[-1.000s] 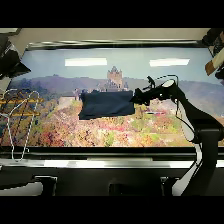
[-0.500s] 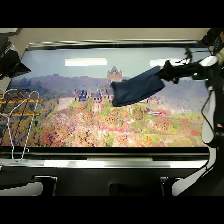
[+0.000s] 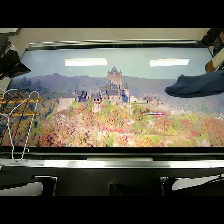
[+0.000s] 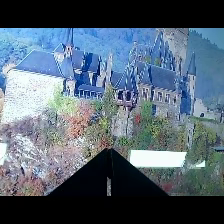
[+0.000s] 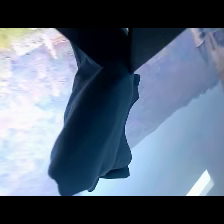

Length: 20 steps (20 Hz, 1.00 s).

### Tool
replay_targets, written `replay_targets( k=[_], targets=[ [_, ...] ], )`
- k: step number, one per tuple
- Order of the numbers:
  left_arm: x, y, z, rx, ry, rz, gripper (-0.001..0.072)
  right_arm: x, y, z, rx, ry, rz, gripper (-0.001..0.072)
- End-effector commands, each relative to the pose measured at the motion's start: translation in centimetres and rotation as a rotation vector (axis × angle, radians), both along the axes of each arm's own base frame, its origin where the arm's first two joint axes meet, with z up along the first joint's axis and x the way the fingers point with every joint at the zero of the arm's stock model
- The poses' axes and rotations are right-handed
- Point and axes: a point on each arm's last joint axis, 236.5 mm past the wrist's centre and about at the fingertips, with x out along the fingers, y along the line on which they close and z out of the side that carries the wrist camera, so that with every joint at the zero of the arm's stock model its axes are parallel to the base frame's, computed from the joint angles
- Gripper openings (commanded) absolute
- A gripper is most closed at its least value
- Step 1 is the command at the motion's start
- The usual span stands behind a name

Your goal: Fold the clothes and pants, and hang the long-sleeved shirts on hangers.

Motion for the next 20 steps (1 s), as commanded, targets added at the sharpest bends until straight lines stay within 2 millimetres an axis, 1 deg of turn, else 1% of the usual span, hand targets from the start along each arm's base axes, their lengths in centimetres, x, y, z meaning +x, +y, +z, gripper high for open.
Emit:
replay_targets(
  k=[1, 3, 5, 6, 8, 11, 13, 15, 20],
  targets=[
    [0.0, 0.1, 0.0, 0.000, 0.000, 0.002, 0.0020, -6.8, -8.4, -1.1, -0.055, 0.121, -0.219, 0.0028],
    [0.0, 0.1, 0.0, 0.000, 0.000, 0.002, 0.0020, -10.8, -10.7, -3.0, -0.079, 0.255, -0.286, 0.0027],
    [0.0, 0.0, 0.0, 0.000, 0.000, 0.001, 0.0019, -14.4, -11.7, -5.0, -0.104, 0.404, -0.320, 0.0026],
    [0.0, 0.0, 0.0, 0.000, 0.000, 0.001, 0.0020, -16.1, -11.7, -6.3, -0.105, 0.481, -0.326, 0.0026],
    [0.0, 0.0, 0.0, 0.000, 0.000, 0.001, 0.0020, -19.0, -10.9, -9.0, -0.059, 0.625, -0.354, 0.0026],
    [0.0, 0.0, 0.0, 0.000, 0.001, 0.001, 0.0020, -22.9, -8.4, -13.3, 0.034, 0.821, -0.331, 0.0026],
    [0.0, 0.0, 0.0, 0.000, 0.001, 0.001, 0.0020, -25.6, -6.9, -15.5, 0.073, 0.945, -0.312, 0.0026],
    [0.0, 0.0, 0.0, 0.000, 0.001, 0.001, 0.0020, -27.6, -5.9, -16.9, 0.090, 1.023, -0.299, 0.0026],
    [0.0, 0.0, 0.0, 0.000, 0.001, 0.001, 0.0020, -31.4, -4.7, -17.8, 0.060, 1.135, -0.293, 0.0026]
  ],
)
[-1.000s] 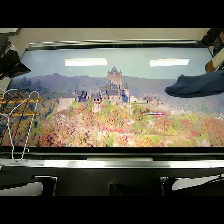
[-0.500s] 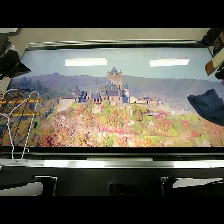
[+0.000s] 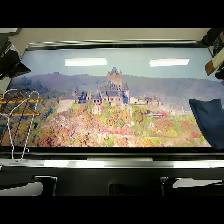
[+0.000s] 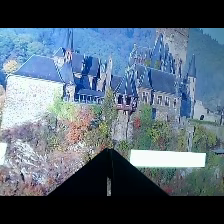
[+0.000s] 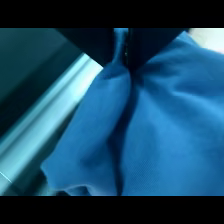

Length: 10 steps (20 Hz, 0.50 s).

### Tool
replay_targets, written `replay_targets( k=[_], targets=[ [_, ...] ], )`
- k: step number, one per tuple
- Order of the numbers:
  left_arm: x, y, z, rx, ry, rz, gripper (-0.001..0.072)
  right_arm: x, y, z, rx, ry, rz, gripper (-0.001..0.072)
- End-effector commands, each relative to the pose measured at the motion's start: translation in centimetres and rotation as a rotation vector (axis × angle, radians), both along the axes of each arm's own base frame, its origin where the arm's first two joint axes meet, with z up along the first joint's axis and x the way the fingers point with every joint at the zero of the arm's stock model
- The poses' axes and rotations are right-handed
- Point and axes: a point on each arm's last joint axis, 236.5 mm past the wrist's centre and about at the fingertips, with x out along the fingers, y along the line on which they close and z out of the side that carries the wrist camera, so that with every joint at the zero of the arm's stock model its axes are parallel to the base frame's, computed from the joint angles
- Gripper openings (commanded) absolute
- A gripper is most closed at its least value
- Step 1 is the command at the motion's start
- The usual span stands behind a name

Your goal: Fold the clothes and pants, and hang the long-sleeved shirts on hangers.

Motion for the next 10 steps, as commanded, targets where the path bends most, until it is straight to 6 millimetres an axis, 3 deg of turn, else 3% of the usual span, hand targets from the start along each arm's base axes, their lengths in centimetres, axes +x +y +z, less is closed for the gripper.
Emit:
replay_targets(
  k=[1, 6, 10],
  targets=[
    [0.0, 0.0, 0.0, 0.000, 0.000, 0.001, 0.0020, -3.3, 0.9, -0.8, -0.001, 0.107, 0.014, 0.0026],
    [0.0, -0.1, 0.0, 0.000, 0.000, -0.002, 0.0020, -6.0, 1.7, -1.4, 0.000, 0.195, 0.033, 0.0027],
    [0.0, -0.6, 0.0, 0.001, 0.000, -0.014, 0.0020, -6.5, 1.9, -1.5, 0.004, 0.213, 0.036, 0.0028]
  ],
)
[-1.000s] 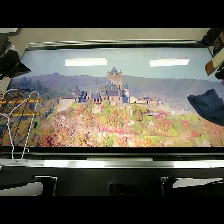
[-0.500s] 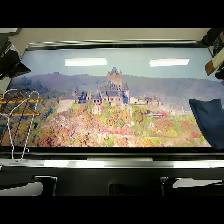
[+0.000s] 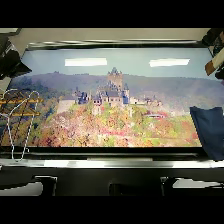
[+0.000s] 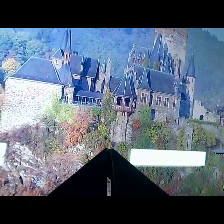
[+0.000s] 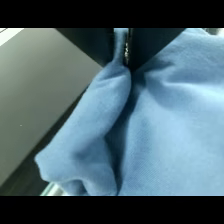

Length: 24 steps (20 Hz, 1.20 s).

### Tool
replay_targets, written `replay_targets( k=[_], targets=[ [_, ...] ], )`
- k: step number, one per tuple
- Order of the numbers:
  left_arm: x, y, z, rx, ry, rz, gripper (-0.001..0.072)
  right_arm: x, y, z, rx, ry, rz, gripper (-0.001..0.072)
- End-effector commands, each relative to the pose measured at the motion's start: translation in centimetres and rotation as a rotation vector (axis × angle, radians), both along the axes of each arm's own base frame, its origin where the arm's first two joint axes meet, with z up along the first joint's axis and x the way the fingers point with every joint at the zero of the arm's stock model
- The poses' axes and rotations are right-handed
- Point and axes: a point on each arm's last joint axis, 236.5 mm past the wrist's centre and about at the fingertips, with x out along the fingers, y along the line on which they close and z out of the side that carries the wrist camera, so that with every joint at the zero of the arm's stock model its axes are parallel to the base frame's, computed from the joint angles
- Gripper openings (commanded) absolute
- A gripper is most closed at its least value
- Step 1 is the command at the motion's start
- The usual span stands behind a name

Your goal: Fold the clothes and pants, and hang the long-sleeved shirts on hangers.

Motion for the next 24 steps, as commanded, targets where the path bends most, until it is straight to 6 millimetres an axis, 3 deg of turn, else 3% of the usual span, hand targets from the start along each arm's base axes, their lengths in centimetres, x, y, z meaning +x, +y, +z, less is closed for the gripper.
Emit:
replay_targets(
  k=[1, 5, 8, 9, 11, 13, 15, 17, 19, 21, 22, 23, 24],
  targets=[
    [0.0, -0.4, 0.0, 0.001, -0.001, -0.010, 0.0020, -1.1, 0.0, 0.1, -0.007, 0.040, 0.008, 0.0028],
    [0.0, -0.7, 0.0, 0.001, 0.000, -0.016, 0.0020, -1.5, -0.4, 0.3, -0.021, 0.062, 0.014, 0.0050],
    [0.0, -0.7, 0.0, 0.001, -0.001, -0.017, 0.0020, -1.8, -0.1, 0.5, -0.008, 0.076, 0.009, 0.0391],
    [0.0, -0.7, 0.0, 0.001, -0.001, -0.016, 0.0020, -1.9, 0.0, 0.7, -0.008, 0.077, 0.007, 0.0462],
    [0.0, -0.7, 0.0, 0.006, -0.004, -0.022, 0.0020, -1.2, -0.6, 1.7, -0.059, 0.022, 0.014, 0.0485],
    [0.0, -0.5, -0.1, 0.028, -0.013, -0.041, 0.0020, 2.6, -0.9, 2.9, -0.113, -0.193, 0.050, 0.0461],
    [0.1, 0.7, -0.7, 0.076, -0.001, -0.019, 0.0020, 10.3, 1.0, 5.3, -0.087, -0.564, 0.132, 0.0293],
    [0.1, 2.4, -1.8, 0.139, 0.027, 0.015, 0.0020, 17.6, 5.0, 9.3, -0.046, -0.863, 0.266, 0.0268],
    [-0.7, 3.9, -4.0, 0.196, 0.100, 0.037, 0.0020, 21.7, 11.2, 11.3, 0.021, -0.953, 0.460, 0.0239],
    [-2.2, 4.7, -6.6, 0.254, 0.172, -0.008, 0.0019, 24.5, 19.1, 11.9, 0.124, -0.977, 0.637, 0.0109],
    [-3.0, 4.9, -7.8, 0.276, 0.198, -0.038, 0.0019, 25.3, 23.1, 11.9, 0.175, -0.977, 0.727, 0.0100],
    [-3.9, 5.0, -8.7, 0.294, 0.223, -0.062, 0.0020, 25.7, 27.3, 12.0, 0.225, -0.974, 0.822, 0.0031],
    [-4.8, 5.2, -9.5, 0.309, 0.246, -0.074, 0.0020, 25.7, 30.8, 12.0, 0.267, -0.971, 0.896, 0.0030]
  ],
)
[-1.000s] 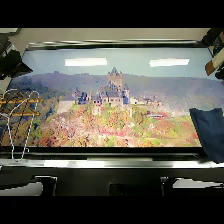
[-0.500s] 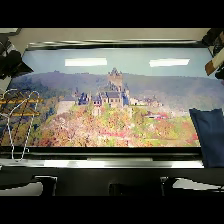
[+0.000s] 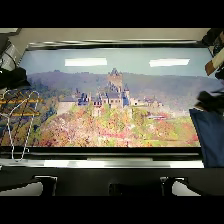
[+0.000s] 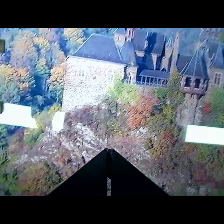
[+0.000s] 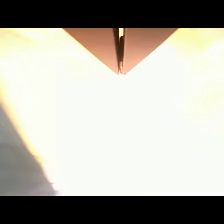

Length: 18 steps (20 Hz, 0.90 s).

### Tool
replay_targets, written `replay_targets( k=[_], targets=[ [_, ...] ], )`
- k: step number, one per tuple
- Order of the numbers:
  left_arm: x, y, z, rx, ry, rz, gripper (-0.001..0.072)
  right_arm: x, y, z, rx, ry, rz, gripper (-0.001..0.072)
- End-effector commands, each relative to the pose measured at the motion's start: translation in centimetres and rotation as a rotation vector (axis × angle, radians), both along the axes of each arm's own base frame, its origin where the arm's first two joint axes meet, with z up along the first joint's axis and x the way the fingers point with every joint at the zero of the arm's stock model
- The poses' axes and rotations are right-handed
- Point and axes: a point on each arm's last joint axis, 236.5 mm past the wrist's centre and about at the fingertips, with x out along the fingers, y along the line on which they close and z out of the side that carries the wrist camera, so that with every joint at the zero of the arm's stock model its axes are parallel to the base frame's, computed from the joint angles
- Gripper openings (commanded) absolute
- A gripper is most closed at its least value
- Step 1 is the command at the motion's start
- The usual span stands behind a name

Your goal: Fold the clothes and pants, and hang the long-sleeved shirts on hangers.

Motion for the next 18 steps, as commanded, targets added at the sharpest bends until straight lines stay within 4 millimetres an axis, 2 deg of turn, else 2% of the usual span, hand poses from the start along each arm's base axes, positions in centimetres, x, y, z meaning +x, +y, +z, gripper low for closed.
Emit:
replay_targets(
  k=[1, 3, 5, 6, 8, 18],
  targets=[
    [-3.1, 1.5, -3.3, 0.090, 0.104, -0.043, 0.0020, 1.5, 13.7, 1.4, 0.043, -0.064, 0.318, 0.0029],
    [-4.3, 2.2, -4.4, 0.118, 0.145, -0.031, 0.0020, 0.5, 18.6, 1.3, 0.046, -0.054, 0.430, 0.0030],
    [-5.1, 2.3, -5.2, 0.114, 0.196, -0.014, 0.0020, -0.4, 21.6, 1.3, 0.051, -0.050, 0.501, 0.0032],
    [-5.1, 2.3, -5.3, 0.113, 0.199, -0.013, 0.0020, -0.7, 22.5, 1.3, 0.052, -0.049, 0.524, 0.0032],
    [-5.2, 2.3, -5.3, 0.113, 0.199, -0.013, 0.0020, -1.1, 23.3, 1.3, 0.058, -0.046, 0.543, 0.0031],
    [-5.2, 2.3, -5.3, 0.113, 0.199, -0.013, 0.0020, -1.0, 23.3, 1.3, 0.056, -0.048, 0.543, 0.0031]
  ],
)
